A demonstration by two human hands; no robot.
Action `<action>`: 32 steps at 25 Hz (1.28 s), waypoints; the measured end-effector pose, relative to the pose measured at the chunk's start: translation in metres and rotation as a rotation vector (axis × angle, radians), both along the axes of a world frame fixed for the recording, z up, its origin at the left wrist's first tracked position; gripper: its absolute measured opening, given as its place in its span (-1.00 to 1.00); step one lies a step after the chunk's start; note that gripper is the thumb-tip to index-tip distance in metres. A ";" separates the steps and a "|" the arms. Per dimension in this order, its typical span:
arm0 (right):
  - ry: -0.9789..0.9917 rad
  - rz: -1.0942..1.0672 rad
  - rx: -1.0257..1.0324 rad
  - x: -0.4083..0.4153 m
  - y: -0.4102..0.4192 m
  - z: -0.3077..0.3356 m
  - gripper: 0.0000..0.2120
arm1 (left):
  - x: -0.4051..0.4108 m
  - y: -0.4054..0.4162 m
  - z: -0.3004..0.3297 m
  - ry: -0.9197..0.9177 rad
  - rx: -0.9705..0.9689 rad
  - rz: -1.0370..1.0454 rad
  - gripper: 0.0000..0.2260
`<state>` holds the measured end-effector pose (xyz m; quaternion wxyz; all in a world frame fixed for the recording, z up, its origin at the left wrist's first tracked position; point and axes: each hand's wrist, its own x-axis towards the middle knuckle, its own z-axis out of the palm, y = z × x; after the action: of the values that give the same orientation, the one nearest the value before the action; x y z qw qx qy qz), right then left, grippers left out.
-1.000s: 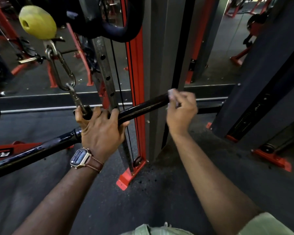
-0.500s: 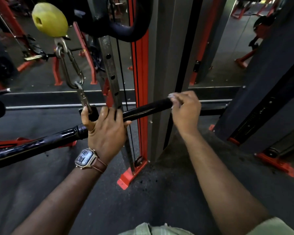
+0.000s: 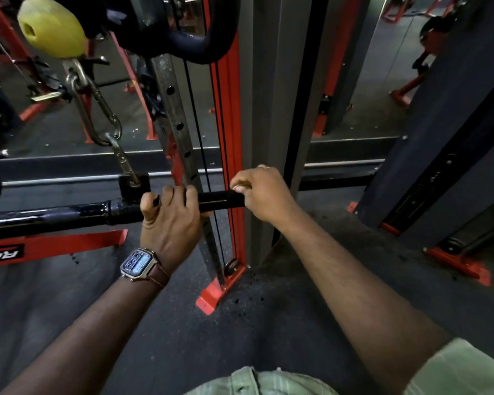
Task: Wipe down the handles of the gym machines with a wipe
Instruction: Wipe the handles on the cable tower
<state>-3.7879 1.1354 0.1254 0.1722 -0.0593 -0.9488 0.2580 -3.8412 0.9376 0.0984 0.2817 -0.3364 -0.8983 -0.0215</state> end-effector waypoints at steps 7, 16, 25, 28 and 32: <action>-0.244 0.052 -0.184 0.010 0.047 0.029 -0.92 | 0.008 -0.004 0.002 0.091 -0.079 0.020 -0.76; -0.522 0.350 -1.009 0.020 0.090 0.035 -0.80 | 0.006 -0.023 0.012 -0.008 0.097 -0.105 -0.60; 0.411 0.264 -2.172 0.009 0.015 0.030 -0.83 | 0.017 -0.017 0.042 -0.084 0.178 -0.004 -0.65; 0.591 0.151 -2.190 0.006 0.034 0.044 -0.85 | 0.017 -0.015 0.042 -0.109 0.144 0.044 -0.62; 0.686 0.058 -2.368 0.006 0.011 0.048 -0.80 | 0.014 -0.015 0.041 -0.138 0.145 0.058 -0.60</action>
<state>-3.7822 1.1468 0.1737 0.2466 -0.0869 -0.0368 0.9645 -3.8270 0.9229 0.1390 0.2431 -0.2868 -0.9211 -0.1012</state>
